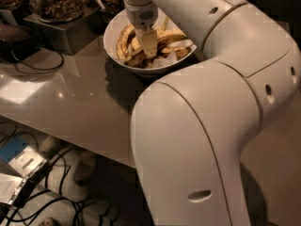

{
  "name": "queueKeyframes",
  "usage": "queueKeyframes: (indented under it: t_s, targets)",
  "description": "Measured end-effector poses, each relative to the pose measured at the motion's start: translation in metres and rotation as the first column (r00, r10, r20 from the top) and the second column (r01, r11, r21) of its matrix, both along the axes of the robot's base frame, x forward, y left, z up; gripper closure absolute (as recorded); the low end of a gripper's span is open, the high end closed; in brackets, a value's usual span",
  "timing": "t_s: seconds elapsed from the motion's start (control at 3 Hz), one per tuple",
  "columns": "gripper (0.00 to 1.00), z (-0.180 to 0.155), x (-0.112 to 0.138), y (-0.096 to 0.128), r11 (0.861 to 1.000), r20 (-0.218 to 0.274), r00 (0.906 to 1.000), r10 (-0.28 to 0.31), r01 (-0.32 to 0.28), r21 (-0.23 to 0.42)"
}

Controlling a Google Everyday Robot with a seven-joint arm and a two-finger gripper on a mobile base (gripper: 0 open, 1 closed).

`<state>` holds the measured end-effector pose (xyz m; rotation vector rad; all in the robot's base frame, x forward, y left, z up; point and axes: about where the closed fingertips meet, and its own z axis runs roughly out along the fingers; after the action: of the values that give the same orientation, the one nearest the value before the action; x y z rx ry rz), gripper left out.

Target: Pick banana from white bowl

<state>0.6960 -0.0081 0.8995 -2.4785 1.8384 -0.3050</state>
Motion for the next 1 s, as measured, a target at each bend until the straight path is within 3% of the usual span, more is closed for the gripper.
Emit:
queueKeyframes:
  t_s: [0.67,1.0]
  targets:
    - [0.92,-0.0025,-0.0013,0.0000,1.000,-0.007,1.0000,0.003,-0.003,0.003]
    - [1.00,-0.0025,-0.0013,0.0000,1.000,-0.007,1.0000,0.003,-0.003,0.003]
